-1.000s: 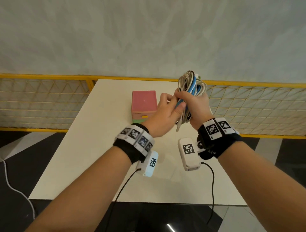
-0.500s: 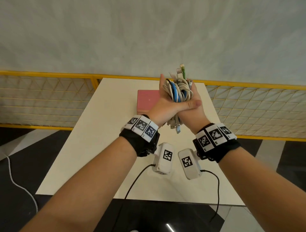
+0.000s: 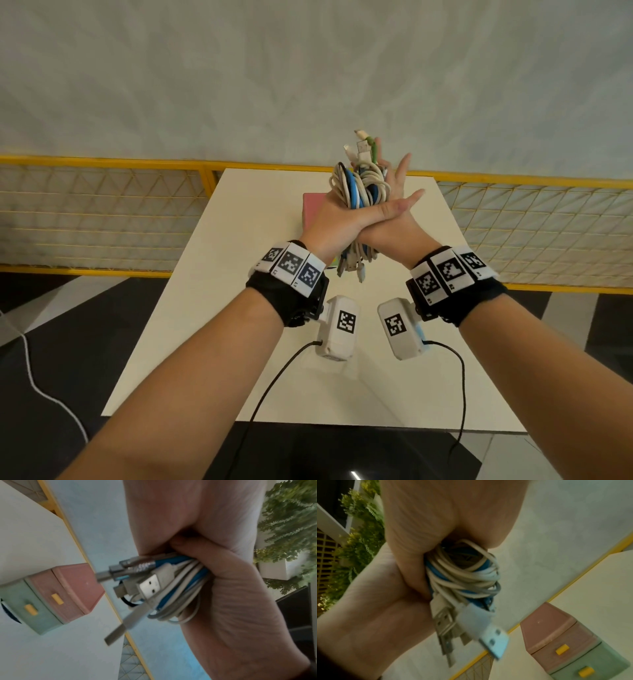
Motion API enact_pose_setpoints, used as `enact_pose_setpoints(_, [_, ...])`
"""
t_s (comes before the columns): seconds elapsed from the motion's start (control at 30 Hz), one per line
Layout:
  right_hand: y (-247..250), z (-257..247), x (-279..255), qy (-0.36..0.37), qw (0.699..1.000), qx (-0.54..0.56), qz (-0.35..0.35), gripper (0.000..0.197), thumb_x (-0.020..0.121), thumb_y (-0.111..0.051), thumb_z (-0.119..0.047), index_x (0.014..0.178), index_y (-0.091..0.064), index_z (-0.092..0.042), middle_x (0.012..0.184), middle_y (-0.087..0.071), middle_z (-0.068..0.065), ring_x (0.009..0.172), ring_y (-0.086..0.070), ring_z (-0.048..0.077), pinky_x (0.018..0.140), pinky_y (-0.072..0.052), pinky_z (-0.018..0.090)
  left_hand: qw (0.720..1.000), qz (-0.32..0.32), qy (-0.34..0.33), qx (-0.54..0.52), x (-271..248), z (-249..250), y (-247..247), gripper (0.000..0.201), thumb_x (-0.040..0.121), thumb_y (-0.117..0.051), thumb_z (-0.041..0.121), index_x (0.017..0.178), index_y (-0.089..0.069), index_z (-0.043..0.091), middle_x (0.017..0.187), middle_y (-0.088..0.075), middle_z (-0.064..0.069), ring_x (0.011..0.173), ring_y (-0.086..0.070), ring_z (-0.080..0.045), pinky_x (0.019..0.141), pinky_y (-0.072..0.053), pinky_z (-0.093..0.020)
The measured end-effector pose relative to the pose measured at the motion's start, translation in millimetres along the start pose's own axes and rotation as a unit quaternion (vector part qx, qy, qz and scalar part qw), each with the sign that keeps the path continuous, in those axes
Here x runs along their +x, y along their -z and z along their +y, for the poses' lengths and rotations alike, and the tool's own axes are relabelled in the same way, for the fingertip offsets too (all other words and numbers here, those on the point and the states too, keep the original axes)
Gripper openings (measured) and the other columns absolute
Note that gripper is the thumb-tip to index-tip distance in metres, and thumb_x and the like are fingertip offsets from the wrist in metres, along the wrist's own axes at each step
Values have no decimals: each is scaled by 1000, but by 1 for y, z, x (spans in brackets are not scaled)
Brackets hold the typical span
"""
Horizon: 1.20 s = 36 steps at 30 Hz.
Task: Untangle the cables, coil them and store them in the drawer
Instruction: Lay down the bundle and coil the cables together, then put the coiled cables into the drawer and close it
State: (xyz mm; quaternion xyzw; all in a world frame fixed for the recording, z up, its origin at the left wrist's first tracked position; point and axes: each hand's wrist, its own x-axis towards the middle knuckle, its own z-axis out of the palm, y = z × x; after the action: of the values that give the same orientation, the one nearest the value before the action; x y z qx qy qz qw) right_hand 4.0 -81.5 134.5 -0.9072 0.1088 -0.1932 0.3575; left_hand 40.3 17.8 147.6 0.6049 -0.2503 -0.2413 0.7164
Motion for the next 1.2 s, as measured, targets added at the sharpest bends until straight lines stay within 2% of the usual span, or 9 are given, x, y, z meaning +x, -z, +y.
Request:
enact_pose_setpoints(0.1, [-11,-7,7,24,994,-106,-13,116,53,-59,-65,150,-8,-29,158,17,9,142,25,33,107,19,64,1000,16,5,-4,-1,-4,13,39,77,-80,10,114,-68,9,105,-75,-2,102,-70,-16,90,-57,-32])
enact_pose_setpoints(0.27, [-8,12,5,64,985,-95,-132,141,46,-84,-60,146,13,-40,144,47,13,129,47,33,96,31,61,998,57,26,-7,8,-30,41,53,69,-87,11,113,-63,-3,99,-74,-12,94,-73,-21,78,-60,-32])
enact_pose_setpoints(0.37, [-4,36,5,36,968,-134,-211,127,54,-78,-64,137,18,-58,141,51,8,125,51,29,96,30,61,990,124,63,31,20,-50,58,16,73,-80,2,74,-66,11,62,-67,2,63,-66,-15,65,-58,-33])
enact_pose_setpoints(0.47, [-9,73,4,-61,978,-110,-169,110,68,-75,-55,143,6,-54,150,40,6,136,40,27,104,21,62,970,200,86,111,42,-71,73,25,74,-74,0,62,-60,17,53,-57,6,52,-55,-7,55,-46,-24])
enact_pose_setpoints(0.57, [-25,111,10,-158,970,-94,-157,91,80,-70,-42,149,-11,-40,157,18,6,145,19,26,111,9,61,944,223,96,225,67,-95,77,11,72,-76,9,80,-70,14,73,-67,0,73,-66,-16,63,-48,-24])
enact_pose_setpoints(0.63, [-41,133,19,-199,961,-95,-169,85,82,-68,-41,149,-16,-32,157,6,7,147,-1,27,115,1,58,913,217,114,325,83,-111,73,27,71,-77,18,97,-70,15,88,-71,-2,87,-68,-23,73,-54,-29])
enact_pose_setpoints(0.8, [-82,174,38,-284,943,27,-171,81,85,-66,-24,149,-17,-15,147,-25,16,133,-37,31,112,-31,42,836,77,127,529,114,-137,58,51,77,-75,34,125,-58,22,110,-70,-6,102,-66,-31,84,-56,-39])
enact_pose_setpoints(0.93, [-111,191,46,-334,921,104,-172,73,89,-59,-12,148,-16,-9,131,-54,15,122,-50,30,98,-39,33,765,-50,134,627,123,-145,57,80,83,-72,40,149,-33,17,132,-60,-9,116,-60,-31,93,-51,-39])
enact_pose_setpoints(1.2, [-167,198,64,-380,879,290,-11,66,71,-77,-7,128,-44,-11,113,-65,16,95,-63,32,85,-54,47,766,-66,103,630,132,-147,71,70,78,-74,43,139,-47,21,111,-70,-8,102,-66,-32,85,-54,-37])
